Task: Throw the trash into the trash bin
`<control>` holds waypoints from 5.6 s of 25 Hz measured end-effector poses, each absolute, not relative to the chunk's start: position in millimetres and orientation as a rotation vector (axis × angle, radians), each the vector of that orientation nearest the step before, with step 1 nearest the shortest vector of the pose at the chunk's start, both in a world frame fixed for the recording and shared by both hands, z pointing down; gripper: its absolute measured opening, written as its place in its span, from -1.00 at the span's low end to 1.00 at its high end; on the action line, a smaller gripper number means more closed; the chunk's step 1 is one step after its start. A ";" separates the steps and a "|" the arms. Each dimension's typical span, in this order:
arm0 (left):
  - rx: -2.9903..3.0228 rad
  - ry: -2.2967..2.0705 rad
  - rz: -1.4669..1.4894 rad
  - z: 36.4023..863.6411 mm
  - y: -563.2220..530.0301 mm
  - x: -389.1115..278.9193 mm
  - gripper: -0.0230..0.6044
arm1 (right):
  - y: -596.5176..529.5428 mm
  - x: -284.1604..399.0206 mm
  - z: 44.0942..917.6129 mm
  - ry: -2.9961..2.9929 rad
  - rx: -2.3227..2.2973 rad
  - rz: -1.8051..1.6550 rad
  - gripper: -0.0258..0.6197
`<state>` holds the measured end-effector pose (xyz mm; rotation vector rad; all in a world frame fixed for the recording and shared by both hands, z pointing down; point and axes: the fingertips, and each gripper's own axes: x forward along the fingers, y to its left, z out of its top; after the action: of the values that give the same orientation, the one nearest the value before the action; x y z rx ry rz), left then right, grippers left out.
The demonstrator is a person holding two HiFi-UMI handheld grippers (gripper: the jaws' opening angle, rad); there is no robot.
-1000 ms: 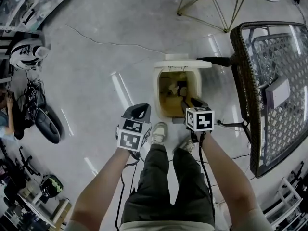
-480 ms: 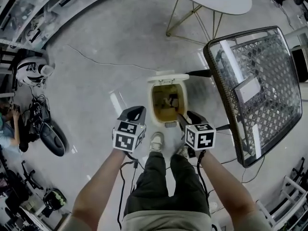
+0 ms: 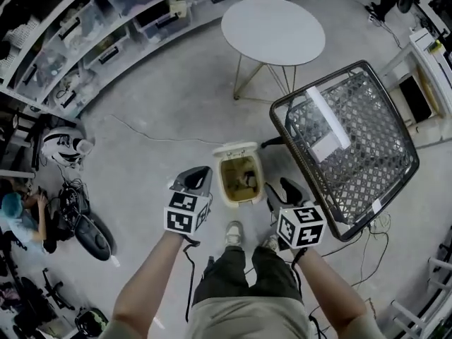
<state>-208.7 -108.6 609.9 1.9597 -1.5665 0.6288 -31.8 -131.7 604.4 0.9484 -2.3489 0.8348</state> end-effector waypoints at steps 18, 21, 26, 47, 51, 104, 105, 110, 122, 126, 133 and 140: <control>2.370 -1.674 0.523 343.3 -118.3 -114.7 -0.92 | -115.5 72.0 310.6 -2.741 1.191 0.402 -0.23; 2.442 -1.645 0.487 309.5 -113.9 -90.1 -0.92 | -104.1 93.5 289.0 -2.764 1.231 0.399 -0.20; 2.572 -1.648 0.505 273.8 -108.0 -58.5 -0.92 | -91.6 120.3 269.8 -2.777 1.292 0.410 -0.15; 2.668 -1.560 0.606 306.8 -200.3 4.2 -0.92 | -243.1 161.3 358.3 -2.447 1.673 0.582 0.14; 2.641 -1.522 0.643 334.4 -226.4 7.1 -0.92 | -280.2 159.7 405.1 -2.328 1.731 0.669 0.23; 2.270 -1.456 0.766 518.1 -205.9 -57.7 -0.92 | -291.1 142.9 593.1 -2.080 1.686 1.211 -0.15; 2.272 -1.470 0.752 508.0 -204.8 -59.0 -0.92 | -287.4 142.6 577.4 -2.122 1.676 1.194 -0.15; 2.308 -1.571 0.681 454.1 -198.4 -69.6 -0.92 | -261.1 138.0 496.9 -2.314 1.612 1.076 -0.15; 2.401 -1.719 0.593 351.0 -143.1 -74.1 -0.92 | -182.7 125.9 331.5 -2.675 1.492 0.739 -0.15; 2.394 -1.758 0.582 333.6 -115.6 -81.7 -0.92 | -157.8 127.2 297.5 -2.744 1.418 0.582 -0.15; 2.376 -1.834 0.490 294.4 -87.2 -98.5 -0.92 | -145.5 140.8 267.9 -2.766 1.387 0.469 -0.15; 2.295 -1.912 0.465 295.4 -83.4 -126.6 -0.92 | -141.6 110.8 255.3 -2.832 1.249 0.330 -0.15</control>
<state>-126.6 -83.4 295.4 2.2951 -1.9124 0.4646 110.8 -141.6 255.3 1.2495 -2.8324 0.3300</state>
